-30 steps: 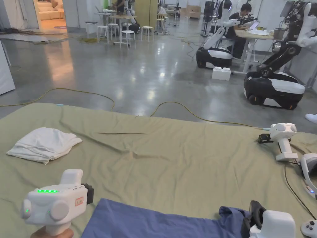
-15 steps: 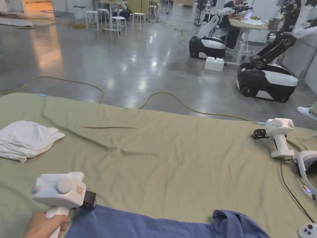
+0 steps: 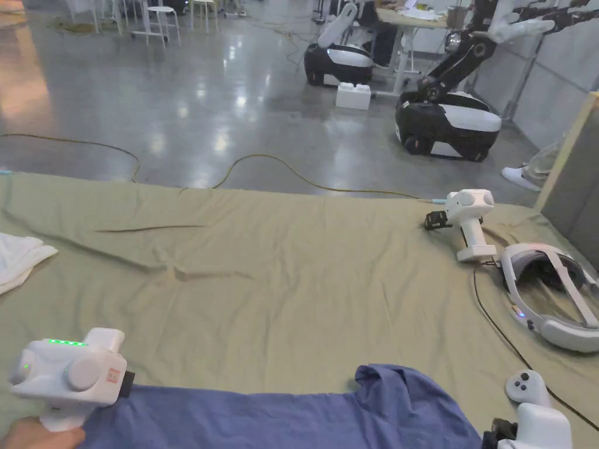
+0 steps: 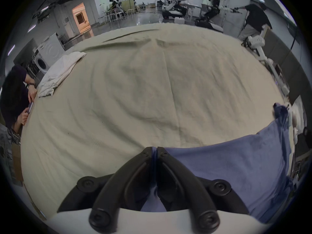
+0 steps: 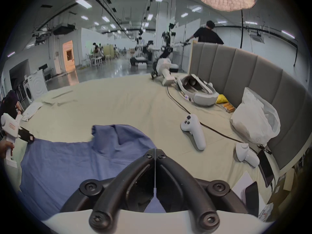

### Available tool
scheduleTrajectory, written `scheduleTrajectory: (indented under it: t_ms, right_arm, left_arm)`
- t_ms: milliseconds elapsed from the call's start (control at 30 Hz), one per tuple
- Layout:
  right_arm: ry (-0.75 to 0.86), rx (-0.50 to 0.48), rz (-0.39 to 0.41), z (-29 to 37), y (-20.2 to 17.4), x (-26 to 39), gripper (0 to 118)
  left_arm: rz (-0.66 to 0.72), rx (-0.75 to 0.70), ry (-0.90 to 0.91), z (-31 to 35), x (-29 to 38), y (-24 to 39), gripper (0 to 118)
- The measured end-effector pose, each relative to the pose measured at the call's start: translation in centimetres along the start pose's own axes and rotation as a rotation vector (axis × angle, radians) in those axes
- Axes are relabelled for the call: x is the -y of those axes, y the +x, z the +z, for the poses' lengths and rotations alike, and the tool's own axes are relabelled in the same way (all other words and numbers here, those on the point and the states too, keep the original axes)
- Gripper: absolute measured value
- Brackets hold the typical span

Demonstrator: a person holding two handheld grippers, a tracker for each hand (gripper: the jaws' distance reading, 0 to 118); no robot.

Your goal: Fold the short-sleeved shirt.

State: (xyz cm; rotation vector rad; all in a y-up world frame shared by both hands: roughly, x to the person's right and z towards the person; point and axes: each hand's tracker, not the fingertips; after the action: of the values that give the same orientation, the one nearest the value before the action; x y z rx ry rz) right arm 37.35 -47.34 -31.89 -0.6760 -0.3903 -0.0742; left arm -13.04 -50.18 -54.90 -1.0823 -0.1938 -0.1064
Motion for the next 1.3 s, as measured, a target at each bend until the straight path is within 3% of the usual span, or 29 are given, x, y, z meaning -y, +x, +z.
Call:
scheduleTrajectory:
  t_ms: [33,133,167,400,500,567,633,700,767,867,967,1133,1300]
  right_arm:
    - [-0.031,-0.004,0.016,-1.2,0.6,-0.7,8]
    - [-0.142,-0.058,0.043,-5.2,2.2,-2.5,53]
    - [-0.184,-0.081,0.048,-6.5,2.4,-3.0,63]
    - [-0.402,-0.195,0.093,-14.4,1.9,-4.2,63]
    - [-0.493,-0.195,0.091,-16.6,1.5,-3.5,63]
    - [-0.464,-0.177,0.12,-16.3,1.0,-3.4,63]
    - [-0.458,-0.14,0.134,-15.5,0.2,-3.7,55]
    - [-0.436,-0.157,0.172,-14.9,-0.6,-3.3,21]
    - [-0.415,-0.142,0.236,-14.6,-1.7,-2.4,4]
    - [-0.386,-0.133,0.232,-14.0,-1.8,-2.2,2]
    - [-0.278,-0.138,0.124,-11.9,-1.0,-2.8,2]
    - [-0.133,-0.15,0.146,-5.6,-0.5,-5.4,2]
    - [0.014,-0.166,0.103,0.9,1.3,-8.3,2]
  left_arm:
    - [-0.001,0.01,0.024,0.7,0.1,-0.3,6]
    - [-0.001,0.016,0.071,2.5,0.2,-0.8,6]
    - [0.004,0.021,0.084,2.9,0.2,-1.0,6]
    - [0.035,0.031,0.161,5.2,1.7,-0.8,6]
    - [0.026,0.026,0.166,5.2,2.3,-0.7,6]
    - [0.023,0.02,0.164,4.9,2.6,-0.4,6]
    - [0.02,0.012,0.155,4.6,2.8,-0.5,6]
    - [0.031,0.016,0.155,3.4,3.0,-0.8,6]
    - [0.046,0.015,0.153,3.3,3.1,-0.8,6]
    - [0.052,0.021,0.152,3.4,3.5,-0.8,6]
    - [0.047,0.019,0.175,4.7,3.8,-0.8,6]
    - [0.072,0.068,0.301,9.1,3.3,-1.7,6]
    - [0.087,0.063,0.392,14.1,2.8,-2.7,6]
